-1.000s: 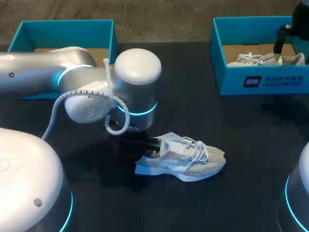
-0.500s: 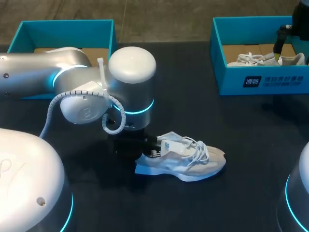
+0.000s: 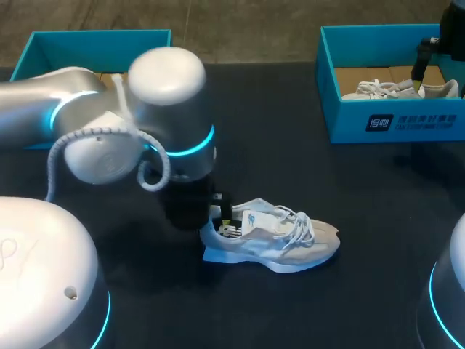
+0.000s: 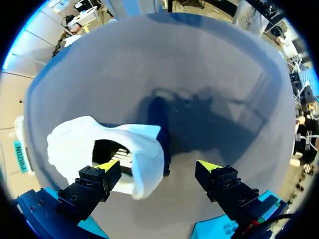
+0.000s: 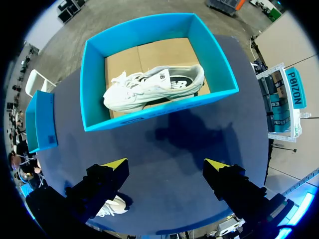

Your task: Take the shoe out of the shoebox, open the shoe tongue, remove and reinsert the insole, then place the shoe into the shoebox

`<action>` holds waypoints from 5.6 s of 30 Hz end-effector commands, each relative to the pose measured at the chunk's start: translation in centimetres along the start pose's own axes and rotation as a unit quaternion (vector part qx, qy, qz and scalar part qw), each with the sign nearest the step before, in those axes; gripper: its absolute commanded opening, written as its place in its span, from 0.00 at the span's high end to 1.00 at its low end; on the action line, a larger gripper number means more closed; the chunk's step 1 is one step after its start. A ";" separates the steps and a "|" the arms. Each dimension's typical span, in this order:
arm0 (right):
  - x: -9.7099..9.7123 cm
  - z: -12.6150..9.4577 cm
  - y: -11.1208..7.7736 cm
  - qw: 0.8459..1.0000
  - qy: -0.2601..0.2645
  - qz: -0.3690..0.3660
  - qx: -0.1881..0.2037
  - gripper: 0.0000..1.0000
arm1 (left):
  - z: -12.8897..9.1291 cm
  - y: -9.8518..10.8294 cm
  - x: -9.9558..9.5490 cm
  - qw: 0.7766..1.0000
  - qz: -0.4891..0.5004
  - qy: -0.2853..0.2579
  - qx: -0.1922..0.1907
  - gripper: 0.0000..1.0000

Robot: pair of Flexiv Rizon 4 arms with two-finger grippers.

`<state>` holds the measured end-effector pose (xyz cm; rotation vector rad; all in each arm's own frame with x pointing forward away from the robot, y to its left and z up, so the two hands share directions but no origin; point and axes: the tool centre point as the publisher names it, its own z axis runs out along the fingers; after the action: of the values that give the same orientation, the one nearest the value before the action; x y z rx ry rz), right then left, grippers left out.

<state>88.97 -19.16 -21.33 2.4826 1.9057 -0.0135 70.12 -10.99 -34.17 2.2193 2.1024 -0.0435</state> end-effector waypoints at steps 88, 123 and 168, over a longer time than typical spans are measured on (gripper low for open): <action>0.9 -0.4 -0.7 1.000 0.013 0.017 -0.003 0.00 | -1.9 -5.6 12.1 0.657 -0.565 -0.328 0.376 0.00; 7.0 -0.8 -7.0 0.997 0.043 0.070 0.017 0.00 | 0.8 -5.4 11.7 0.598 -0.596 -0.334 0.419 0.00; 7.2 -0.4 -8.1 0.995 0.060 0.070 0.026 0.00 | 3.0 -5.4 12.0 0.532 -0.615 -0.398 0.424 0.00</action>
<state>83.03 -10.08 -21.00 2.7041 1.7898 0.0854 65.14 1.54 -37.98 -0.0745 2.5079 -1.9539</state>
